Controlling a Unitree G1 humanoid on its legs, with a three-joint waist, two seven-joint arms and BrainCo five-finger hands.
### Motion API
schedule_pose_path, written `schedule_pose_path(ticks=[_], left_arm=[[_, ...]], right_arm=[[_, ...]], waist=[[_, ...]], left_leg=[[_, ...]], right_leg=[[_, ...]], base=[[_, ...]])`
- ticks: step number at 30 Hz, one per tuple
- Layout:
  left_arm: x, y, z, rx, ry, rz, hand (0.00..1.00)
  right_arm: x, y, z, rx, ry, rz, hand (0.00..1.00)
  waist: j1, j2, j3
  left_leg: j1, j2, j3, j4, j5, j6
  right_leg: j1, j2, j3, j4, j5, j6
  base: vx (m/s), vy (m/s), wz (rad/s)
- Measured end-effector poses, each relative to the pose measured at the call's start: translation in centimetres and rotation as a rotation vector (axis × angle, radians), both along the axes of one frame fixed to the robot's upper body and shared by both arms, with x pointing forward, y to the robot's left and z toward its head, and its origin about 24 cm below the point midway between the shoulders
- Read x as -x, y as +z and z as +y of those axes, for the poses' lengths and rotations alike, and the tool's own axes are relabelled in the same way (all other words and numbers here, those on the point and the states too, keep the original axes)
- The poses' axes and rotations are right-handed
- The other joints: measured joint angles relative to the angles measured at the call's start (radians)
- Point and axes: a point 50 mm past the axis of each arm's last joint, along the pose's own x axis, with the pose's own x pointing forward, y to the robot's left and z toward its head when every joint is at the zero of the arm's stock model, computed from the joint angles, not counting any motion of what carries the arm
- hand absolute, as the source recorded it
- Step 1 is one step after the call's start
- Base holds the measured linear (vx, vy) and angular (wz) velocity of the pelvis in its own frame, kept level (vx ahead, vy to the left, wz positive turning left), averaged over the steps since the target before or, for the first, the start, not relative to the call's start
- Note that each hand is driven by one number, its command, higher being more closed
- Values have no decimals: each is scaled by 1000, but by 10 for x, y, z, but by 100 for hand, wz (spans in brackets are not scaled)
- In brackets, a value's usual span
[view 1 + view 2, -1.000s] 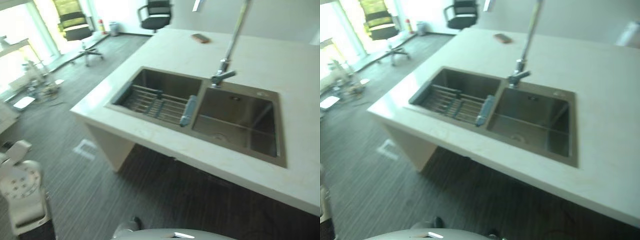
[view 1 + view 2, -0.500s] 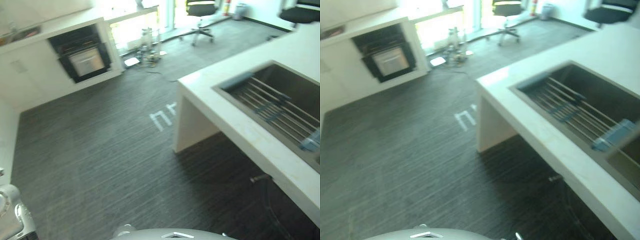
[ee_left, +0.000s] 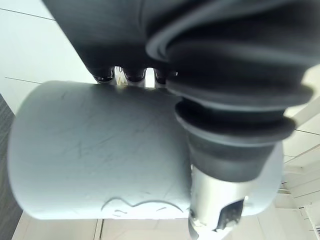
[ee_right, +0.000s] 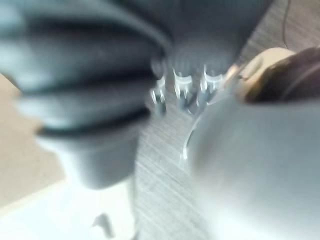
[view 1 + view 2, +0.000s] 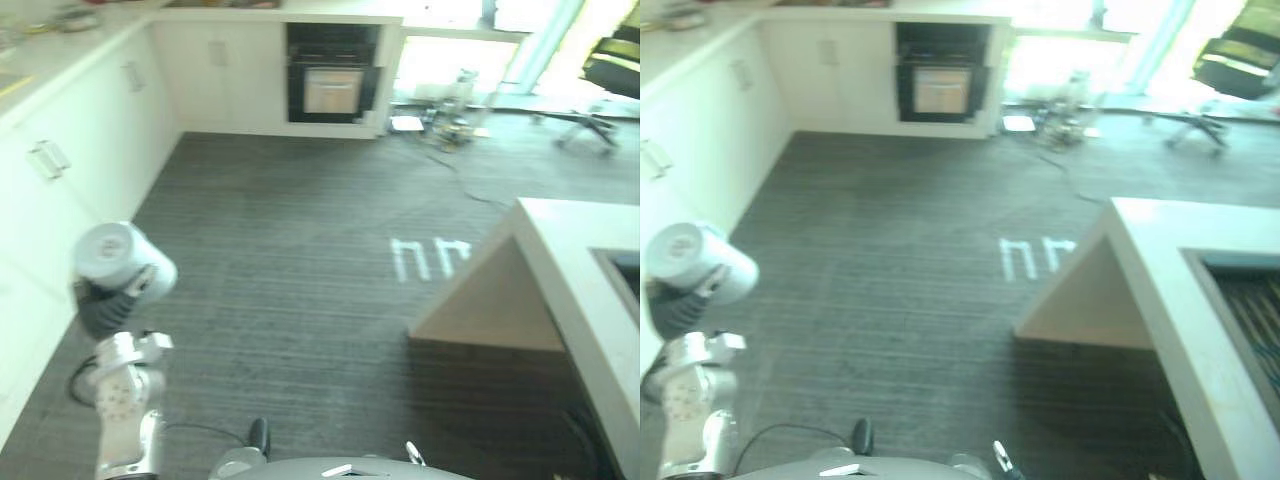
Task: Walk over to the sink, pick up the cup, carry it to the dishwasher, place the cup inside the dishwasher, then close the dishwasher door
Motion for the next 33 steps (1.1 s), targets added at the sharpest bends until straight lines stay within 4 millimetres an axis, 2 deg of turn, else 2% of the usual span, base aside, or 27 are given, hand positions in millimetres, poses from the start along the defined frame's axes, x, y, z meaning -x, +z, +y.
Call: schedule_pose_path(ticks=[1, 2, 3, 4, 6, 7, 9, 11, 14, 19, 21, 23, 25, 30, 33], left_arm=[[-3, 3, -7, 3, -32, -14, 100], [-10, 8, -16, -5, -88, -41, 100], [-14, 10, -22, -10, -122, -47, 100], [-17, 9, -32, -6, -172, -39, 100], [-21, 7, -45, -1, -229, -14, 100], [-22, 8, -46, -7, -231, -12, 100], [-25, 5, -39, -9, -199, 19, 100], [-26, -1, -35, -13, -193, 60, 100], [-26, -3, -34, -18, -191, 69, 100], [-26, -6, -34, 19, -203, 76, 100], [-26, -6, -34, 25, -209, 74, 100], [-27, -6, -35, 35, -219, 66, 100], [-29, -3, -36, 31, -230, 50, 100], [-35, 4, -37, 23, -238, 11, 100], [-40, 1, -37, 23, -237, 22, 100]], right_arm=[[-4, 2, -4, 11, 23, -8, 0], [-11, 3, -4, 8, 31, -22, 0], [-9, 3, -3, 1, 36, -11, 0], [-4, 1, -2, -6, 59, 25, 0], [-7, 0, 4, -17, 86, 55, 0], [-10, 0, 5, -21, 102, 56, 0], [-20, 0, 12, -45, 143, 57, 0], [-19, -2, 16, -62, 163, 81, 0], [-15, -4, 18, -80, 161, 105, 0], [-8, -5, 14, -124, 99, 93, 0], [-5, -5, 11, -124, 76, 91, 0], [1, -5, 8, -138, 52, 80, 0], [2, -4, 7, -142, 38, 73, 0], [1, -4, 7, -138, 21, 62, 0], [0, -4, 7, -135, 24, 60, 0]], waist=[[-14, 17, -11], [-34, 18, -13], [-36, 12, -9], [-26, 3, -7], [-14, -19, -12], [-11, -22, -11], [-4, -51, 1], [-4, -61, -3], [-12, -59, -2], [-40, -51, -1], [-47, -36, 1], [-55, -16, -8], [-55, -12, -11], [-55, -23, -17], [-57, -25, -19]], left_leg=[[-29, -3, -37, 0, 9, 0], [-36, -14, -66, 0, 19, 2], [-31, -20, -67, 0, 20, 1], [-14, -29, -76, 0, 30, 5], [-5, -38, -102, -1, 34, 2], [-5, -39, -104, -1, 34, 2], [-5, -32, -112, -1, 26, 0], [-4, -15, -113, -1, 19, -4], [-2, 6, -110, -1, 13, -12], [-3, 30, -77, -1, 16, -20], [-2, 38, -60, -1, 19, -25], [-3, 49, -46, -1, 22, -28], [-1, 53, -30, -1, 22, -29], [2, 53, 5, 0, 21, -40], [12, 51, 25, 0, 22, -36]], right_leg=[[1, 31, 37, 0, -22, -14], [15, 45, 53, -1, -30, -15], [26, 38, 40, 5, -22, -1], [57, 25, 17, 9, -23, 8], [89, 21, -5, 0, -22, 13], [94, 21, -3, 0, -22, 13], [94, 30, 1, -2, -17, 5], [95, 46, 5, -10, 2, -11], [100, 70, 17, -32, 25, -28], [98, 82, 39, -81, 24, -32], [93, 92, 52, -86, 17, -43], [84, 96, 59, -86, 15, -39], [79, 99, 72, -86, 15, -39], [63, 96, 111, -91, 24, -32], [64, 91, 129, -94, 26, -31]], base=[[-12, -116, 103], [12, -93, 118], [66, -38, 100], [96, -12, 61], [109, -15, 41], [53, -14, 17], [5, -11, 3], [-16, -32, -6], [-29, -24, -12], [-86, -36, -23], [-74, -20, -17], [-48, -25, -20], [5, -16, -17], [55, -10, -22], [80, -7, -20]])
